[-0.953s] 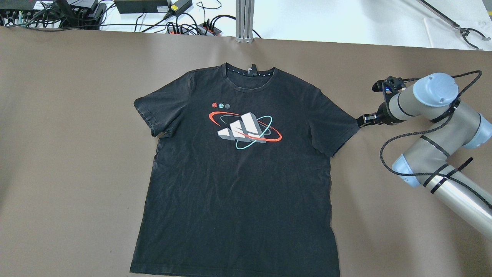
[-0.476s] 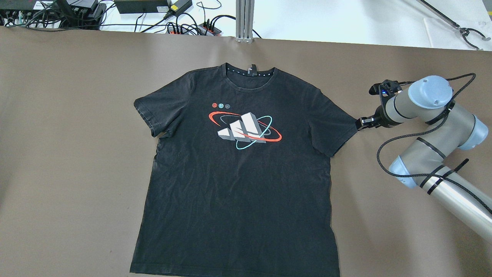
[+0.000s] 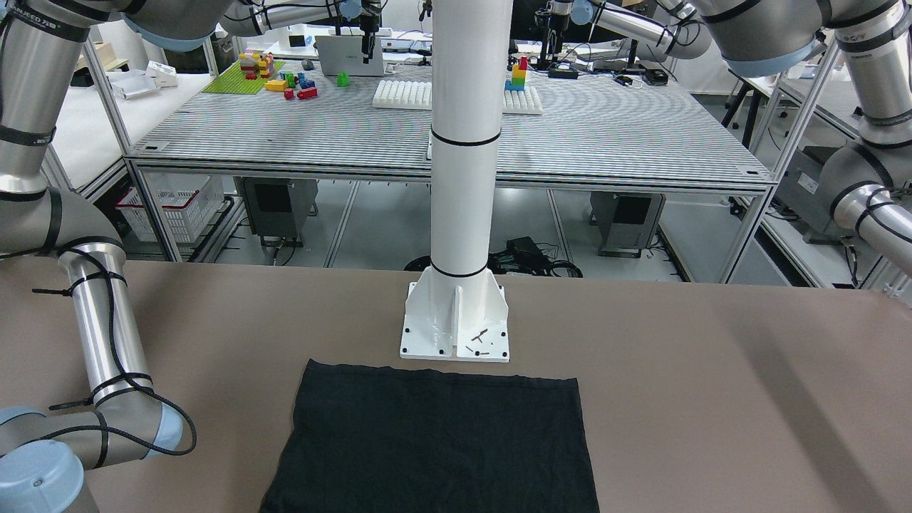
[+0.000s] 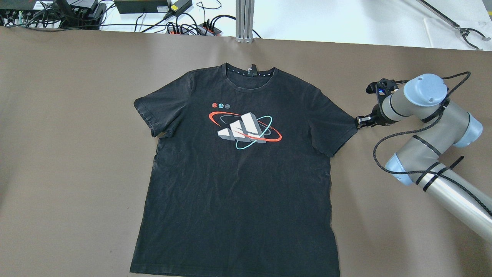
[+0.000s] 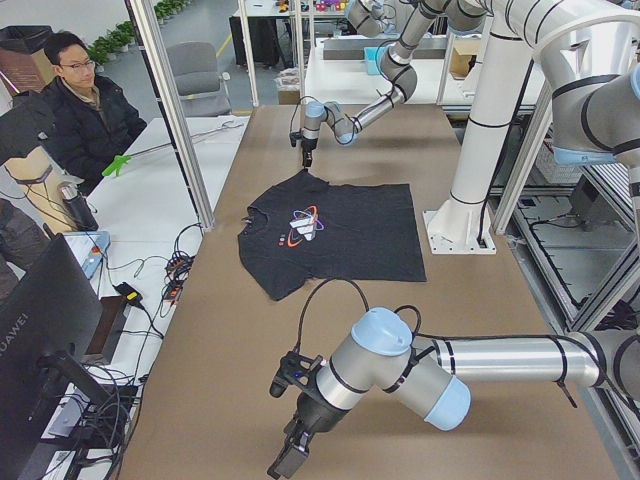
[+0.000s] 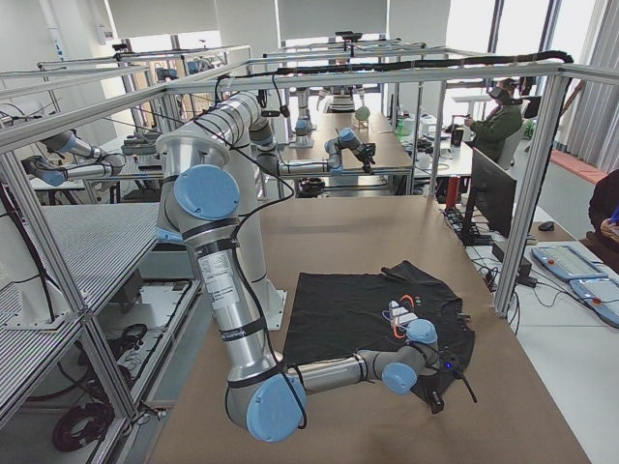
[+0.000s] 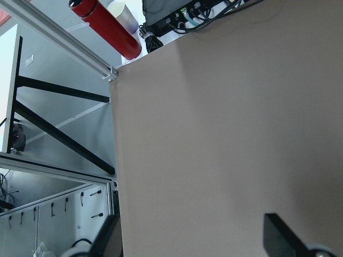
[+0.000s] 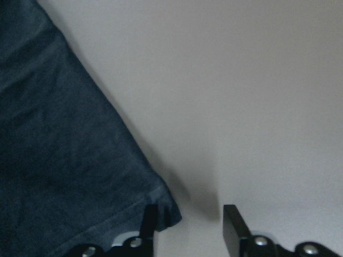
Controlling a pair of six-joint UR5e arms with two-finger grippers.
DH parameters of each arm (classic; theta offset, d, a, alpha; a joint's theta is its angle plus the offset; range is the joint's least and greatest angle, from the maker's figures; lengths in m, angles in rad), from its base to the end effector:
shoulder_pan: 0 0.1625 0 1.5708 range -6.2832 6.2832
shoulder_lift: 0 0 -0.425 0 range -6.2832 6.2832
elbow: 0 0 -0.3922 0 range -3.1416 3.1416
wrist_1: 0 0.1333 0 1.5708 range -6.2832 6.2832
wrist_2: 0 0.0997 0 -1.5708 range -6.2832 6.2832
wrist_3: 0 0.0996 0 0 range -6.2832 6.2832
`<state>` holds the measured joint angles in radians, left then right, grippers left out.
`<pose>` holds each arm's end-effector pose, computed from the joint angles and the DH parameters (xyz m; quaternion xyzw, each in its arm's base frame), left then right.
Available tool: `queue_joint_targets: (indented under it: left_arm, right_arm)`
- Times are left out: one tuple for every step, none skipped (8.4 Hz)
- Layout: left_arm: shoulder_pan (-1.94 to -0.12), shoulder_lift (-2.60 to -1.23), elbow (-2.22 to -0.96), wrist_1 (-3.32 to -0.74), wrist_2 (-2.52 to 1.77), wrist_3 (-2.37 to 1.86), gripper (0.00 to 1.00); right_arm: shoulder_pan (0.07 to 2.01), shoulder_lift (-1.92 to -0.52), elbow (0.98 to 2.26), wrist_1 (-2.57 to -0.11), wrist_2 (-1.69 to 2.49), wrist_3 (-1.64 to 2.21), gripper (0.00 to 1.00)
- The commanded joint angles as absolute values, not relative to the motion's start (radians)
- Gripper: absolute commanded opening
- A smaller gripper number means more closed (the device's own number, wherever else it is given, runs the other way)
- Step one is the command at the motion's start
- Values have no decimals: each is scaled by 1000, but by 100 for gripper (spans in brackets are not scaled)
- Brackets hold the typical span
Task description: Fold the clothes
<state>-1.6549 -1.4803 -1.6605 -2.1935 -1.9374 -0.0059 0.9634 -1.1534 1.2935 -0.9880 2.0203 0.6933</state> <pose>-0.1383 -0.4791 0.6036 0.3074 0.1616 0.0136 0.9377 -0.3226 -0.6219 0.4976 0.1481 -0.3746 -0.0396 0.9144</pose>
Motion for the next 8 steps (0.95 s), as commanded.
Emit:
queue_joint_targets:
  left_arm:
    - [-1655, -1479, -1661, -2195, -1937, -6, 94]
    - [-1655, -1474, -1661, -2195, -1937, -5, 93]
    - [-1654, -1474, -1663, -2195, -1937, -5, 93]
    - [-1655, -1474, -1663, -2195, -1937, -6, 94]
    - [-1655, -1474, -1664, -2195, -1937, -5, 94]
    - [-1654, -1474, -1664, -2195, -1937, -5, 93]
    - [-1654, -1474, -1664, -2195, -1937, -6, 93]
    - [-1654, -1474, -1664, -2195, -1936, -6, 93]
  right_arm:
    - [963, -1151, 1292, -988, 2022, 695, 0]
    - [963, -1144, 1295, -988, 2023, 696, 0]
    - [963, -1132, 1302, -988, 2031, 696, 0]
    - [963, -1121, 1310, -989, 2033, 709, 0]
    - [965, -1120, 1334, -992, 2039, 709, 0]
    - [965, -1120, 1371, -1012, 2066, 710, 0]
    - [965, -1115, 1388, -1040, 2069, 709, 0]
    - [965, -1121, 1382, -1040, 2066, 692, 0]
